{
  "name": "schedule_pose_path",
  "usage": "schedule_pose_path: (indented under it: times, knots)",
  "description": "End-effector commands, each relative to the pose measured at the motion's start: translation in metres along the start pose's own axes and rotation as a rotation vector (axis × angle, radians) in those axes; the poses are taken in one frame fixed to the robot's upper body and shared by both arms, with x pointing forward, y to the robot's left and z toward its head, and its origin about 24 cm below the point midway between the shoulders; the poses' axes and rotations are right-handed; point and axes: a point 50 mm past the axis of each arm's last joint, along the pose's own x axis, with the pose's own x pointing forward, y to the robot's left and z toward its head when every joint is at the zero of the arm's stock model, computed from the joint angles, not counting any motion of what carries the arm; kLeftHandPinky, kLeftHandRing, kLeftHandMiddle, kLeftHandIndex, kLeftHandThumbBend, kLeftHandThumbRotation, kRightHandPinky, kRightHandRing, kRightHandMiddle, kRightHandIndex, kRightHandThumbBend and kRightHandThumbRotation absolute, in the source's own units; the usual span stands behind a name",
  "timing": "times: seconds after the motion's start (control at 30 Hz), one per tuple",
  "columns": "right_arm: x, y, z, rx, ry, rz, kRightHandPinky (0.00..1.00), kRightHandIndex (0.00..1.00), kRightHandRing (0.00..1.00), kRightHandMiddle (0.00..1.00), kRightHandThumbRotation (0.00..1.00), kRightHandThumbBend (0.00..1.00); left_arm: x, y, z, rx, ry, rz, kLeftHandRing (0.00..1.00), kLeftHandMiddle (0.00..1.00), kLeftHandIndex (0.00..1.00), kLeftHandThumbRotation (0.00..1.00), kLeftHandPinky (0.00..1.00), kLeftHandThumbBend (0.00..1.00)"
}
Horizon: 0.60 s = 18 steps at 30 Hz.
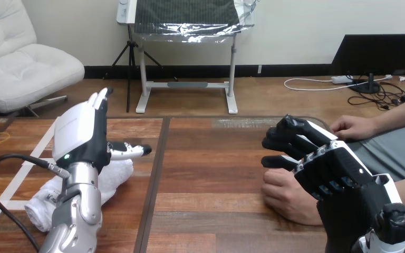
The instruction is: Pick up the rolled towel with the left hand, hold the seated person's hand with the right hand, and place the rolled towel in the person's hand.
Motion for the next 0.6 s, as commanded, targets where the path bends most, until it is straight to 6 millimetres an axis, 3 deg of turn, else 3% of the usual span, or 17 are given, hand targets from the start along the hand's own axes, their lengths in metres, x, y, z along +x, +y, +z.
schedule_pose_path:
  times: [0.0,0.57]
  knots:
    - [0.0064,-0.0006,0.0036,-0.004,-0.056,-0.003,0.71,0.8,0.79,0.79,1.0,0.85,0.0155,0.0195,0.0225,0.017,-0.053,0.072,0.92,0.93,0.92,0.25,0.96,1.0]
    - [0.0064,0.0,0.0038,0.007,-0.063,-0.001,0.71,0.8,0.79,0.79,1.0,0.85,0.0143,0.0167,0.0207,0.059,0.018,0.014,0.93,0.94,0.92,0.29,0.97,0.97]
